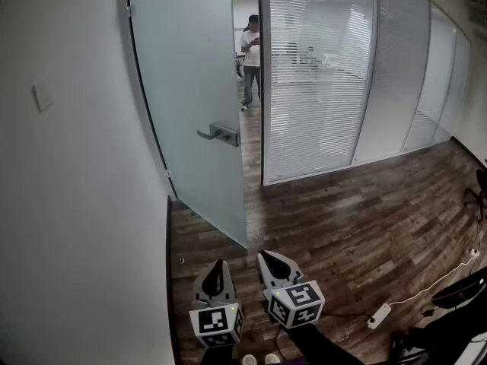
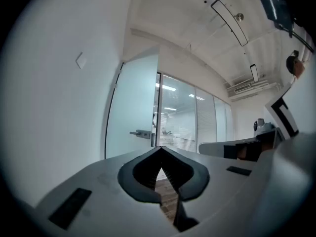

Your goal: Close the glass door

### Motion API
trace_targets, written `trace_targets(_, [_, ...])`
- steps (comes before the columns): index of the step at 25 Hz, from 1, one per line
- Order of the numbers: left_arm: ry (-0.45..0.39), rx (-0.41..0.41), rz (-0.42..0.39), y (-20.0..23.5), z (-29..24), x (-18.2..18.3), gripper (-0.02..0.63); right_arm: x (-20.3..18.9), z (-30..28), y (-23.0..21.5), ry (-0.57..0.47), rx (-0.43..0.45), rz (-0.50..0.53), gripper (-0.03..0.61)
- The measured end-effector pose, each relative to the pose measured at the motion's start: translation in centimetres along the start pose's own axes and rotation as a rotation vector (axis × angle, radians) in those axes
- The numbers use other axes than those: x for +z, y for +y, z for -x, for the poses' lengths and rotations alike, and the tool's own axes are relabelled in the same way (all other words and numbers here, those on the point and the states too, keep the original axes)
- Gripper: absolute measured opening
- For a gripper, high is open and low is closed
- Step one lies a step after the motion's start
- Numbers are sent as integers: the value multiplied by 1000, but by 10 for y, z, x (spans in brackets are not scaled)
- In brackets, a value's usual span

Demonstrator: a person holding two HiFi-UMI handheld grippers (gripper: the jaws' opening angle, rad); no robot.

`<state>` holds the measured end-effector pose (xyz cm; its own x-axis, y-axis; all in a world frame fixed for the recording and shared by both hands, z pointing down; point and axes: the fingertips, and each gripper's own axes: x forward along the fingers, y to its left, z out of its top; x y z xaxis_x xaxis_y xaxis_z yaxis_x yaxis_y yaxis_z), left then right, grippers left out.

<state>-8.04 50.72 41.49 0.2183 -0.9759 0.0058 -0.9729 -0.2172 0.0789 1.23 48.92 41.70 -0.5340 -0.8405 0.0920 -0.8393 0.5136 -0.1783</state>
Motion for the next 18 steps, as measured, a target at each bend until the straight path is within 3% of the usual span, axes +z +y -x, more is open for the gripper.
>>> trace_targets(18, [12,1,-6,-4,4,-4,2,1,7,0,-4,-5,4,-9])
